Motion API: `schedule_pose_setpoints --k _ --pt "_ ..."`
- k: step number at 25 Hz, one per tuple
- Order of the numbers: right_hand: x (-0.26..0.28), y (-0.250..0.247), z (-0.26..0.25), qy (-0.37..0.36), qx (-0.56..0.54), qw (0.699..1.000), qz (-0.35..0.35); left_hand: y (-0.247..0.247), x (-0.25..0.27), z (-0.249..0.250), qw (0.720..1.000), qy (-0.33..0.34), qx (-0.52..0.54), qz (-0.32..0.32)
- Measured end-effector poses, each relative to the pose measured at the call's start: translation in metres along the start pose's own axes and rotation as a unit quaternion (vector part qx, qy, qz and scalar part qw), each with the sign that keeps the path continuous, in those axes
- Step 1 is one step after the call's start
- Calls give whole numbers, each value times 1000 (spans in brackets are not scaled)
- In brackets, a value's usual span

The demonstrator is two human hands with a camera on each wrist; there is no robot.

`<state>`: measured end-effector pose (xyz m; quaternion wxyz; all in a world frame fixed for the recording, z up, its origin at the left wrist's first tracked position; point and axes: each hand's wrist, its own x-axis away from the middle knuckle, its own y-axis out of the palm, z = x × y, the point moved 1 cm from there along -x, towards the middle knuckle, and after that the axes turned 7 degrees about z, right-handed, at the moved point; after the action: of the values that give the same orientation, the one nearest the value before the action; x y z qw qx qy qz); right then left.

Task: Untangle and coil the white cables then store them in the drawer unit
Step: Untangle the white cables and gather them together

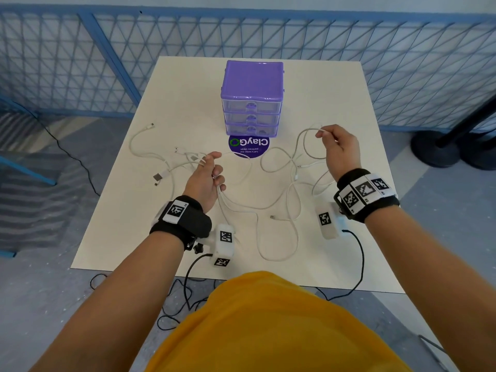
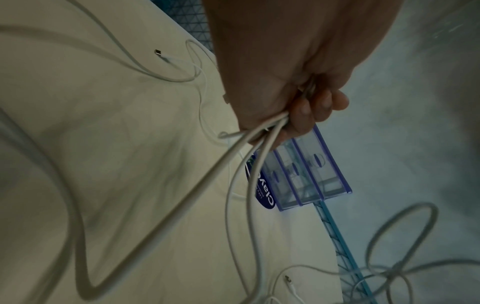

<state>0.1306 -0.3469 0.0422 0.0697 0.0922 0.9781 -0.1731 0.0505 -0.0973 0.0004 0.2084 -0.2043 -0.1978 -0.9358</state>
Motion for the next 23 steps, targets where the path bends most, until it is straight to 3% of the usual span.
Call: schedule_pose_setpoints --k 7,11,17,21,23 --pt "16 23 -17 2 -27 996 -87 27 11 -12 989 -7 -125 -80" --pt "18 25 -18 16 -29 994 -102 33 13 -17 975 31 -206 -72" --pt "30 19 19 30 134 977 -165 10 -1 -6 999 10 -39 34" --pt "29 1 48 110 198 960 -164 -3 -3 0 999 10 -5 39" --pt "29 4 51 111 249 944 -184 0 -1 -2 999 8 -18 25"
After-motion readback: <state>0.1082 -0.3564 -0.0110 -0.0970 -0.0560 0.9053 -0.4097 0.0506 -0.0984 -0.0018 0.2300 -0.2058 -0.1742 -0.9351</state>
